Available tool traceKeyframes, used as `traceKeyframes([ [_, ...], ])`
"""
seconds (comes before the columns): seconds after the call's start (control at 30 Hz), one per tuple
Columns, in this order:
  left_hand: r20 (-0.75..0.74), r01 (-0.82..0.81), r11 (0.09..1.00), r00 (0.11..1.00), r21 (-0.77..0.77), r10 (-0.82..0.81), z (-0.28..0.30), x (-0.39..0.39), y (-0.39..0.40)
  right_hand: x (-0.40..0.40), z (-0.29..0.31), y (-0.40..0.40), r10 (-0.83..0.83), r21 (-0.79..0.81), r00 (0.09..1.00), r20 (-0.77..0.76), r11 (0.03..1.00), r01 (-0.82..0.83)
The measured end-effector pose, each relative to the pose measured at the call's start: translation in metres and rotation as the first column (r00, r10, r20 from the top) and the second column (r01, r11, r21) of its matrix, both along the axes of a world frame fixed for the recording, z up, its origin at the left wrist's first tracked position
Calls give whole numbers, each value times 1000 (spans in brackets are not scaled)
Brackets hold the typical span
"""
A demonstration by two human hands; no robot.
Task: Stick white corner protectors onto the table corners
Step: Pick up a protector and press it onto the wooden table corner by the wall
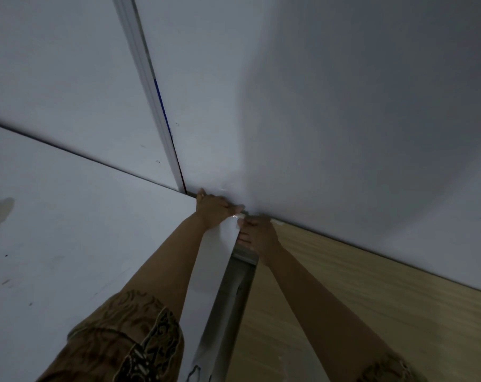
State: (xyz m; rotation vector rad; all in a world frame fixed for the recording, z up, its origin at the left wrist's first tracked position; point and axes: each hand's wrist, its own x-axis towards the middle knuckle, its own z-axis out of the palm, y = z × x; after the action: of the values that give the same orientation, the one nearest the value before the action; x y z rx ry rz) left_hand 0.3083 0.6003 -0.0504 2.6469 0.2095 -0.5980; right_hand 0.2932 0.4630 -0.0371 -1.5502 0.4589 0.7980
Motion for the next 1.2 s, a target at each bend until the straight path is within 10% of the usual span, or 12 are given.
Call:
traceKeyframes([
  [0.17, 22, -10, 1000, 1000, 24, 9, -2, -1, -3, -2, -18, 8, 143, -344, 976, 165, 936, -79],
  [0.63, 37, -40, 998, 998, -40, 42, -6, 0, 1, 2, 1, 4, -105, 76, 991, -86, 991, 112],
  [1.2, -13, 2, 1000, 1000, 22, -2, -8, 1, 3, -2, -10, 3, 32, -105, 997, 65, 994, -25],
])
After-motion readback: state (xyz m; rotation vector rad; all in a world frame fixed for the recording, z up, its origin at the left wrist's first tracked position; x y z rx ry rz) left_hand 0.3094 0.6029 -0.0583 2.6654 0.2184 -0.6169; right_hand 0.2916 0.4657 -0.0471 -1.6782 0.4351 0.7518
